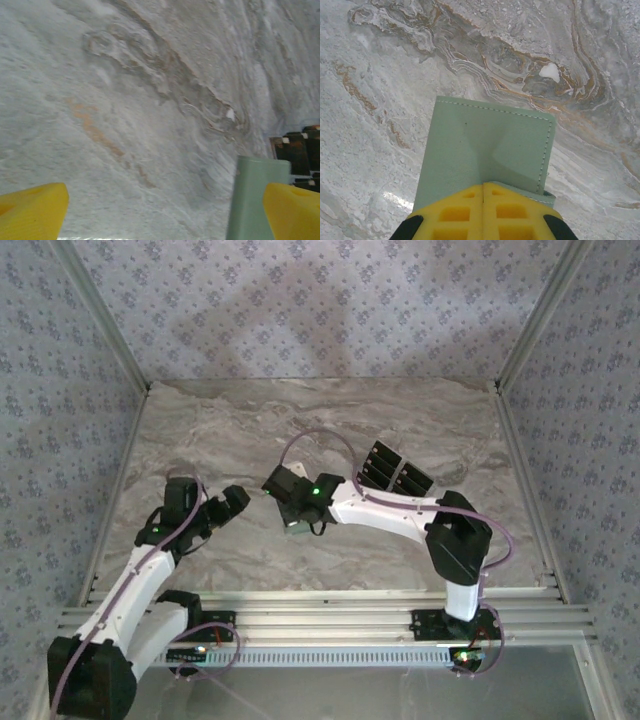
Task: Put the credit cards into the card holder
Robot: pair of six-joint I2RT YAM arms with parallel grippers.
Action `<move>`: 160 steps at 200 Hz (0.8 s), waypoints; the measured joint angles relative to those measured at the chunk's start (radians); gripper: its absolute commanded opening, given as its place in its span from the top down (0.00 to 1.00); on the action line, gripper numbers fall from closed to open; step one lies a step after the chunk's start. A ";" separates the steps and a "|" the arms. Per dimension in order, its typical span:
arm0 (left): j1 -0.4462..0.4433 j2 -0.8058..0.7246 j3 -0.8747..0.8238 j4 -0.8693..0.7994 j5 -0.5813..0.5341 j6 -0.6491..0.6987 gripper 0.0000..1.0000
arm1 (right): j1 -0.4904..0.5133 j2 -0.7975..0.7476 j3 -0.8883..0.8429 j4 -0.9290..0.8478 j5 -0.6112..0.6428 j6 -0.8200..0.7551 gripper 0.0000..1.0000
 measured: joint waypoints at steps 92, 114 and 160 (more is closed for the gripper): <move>-0.243 0.158 -0.013 0.279 -0.118 -0.193 0.01 | -0.005 -0.078 -0.082 0.090 -0.022 0.047 1.00; -0.276 0.196 -0.013 0.332 -0.140 -0.220 0.01 | -0.005 -0.084 -0.092 0.106 -0.029 0.058 1.00; -0.320 0.245 -0.021 0.430 -0.171 -0.273 0.06 | -0.004 -0.084 -0.098 0.124 -0.034 0.066 1.00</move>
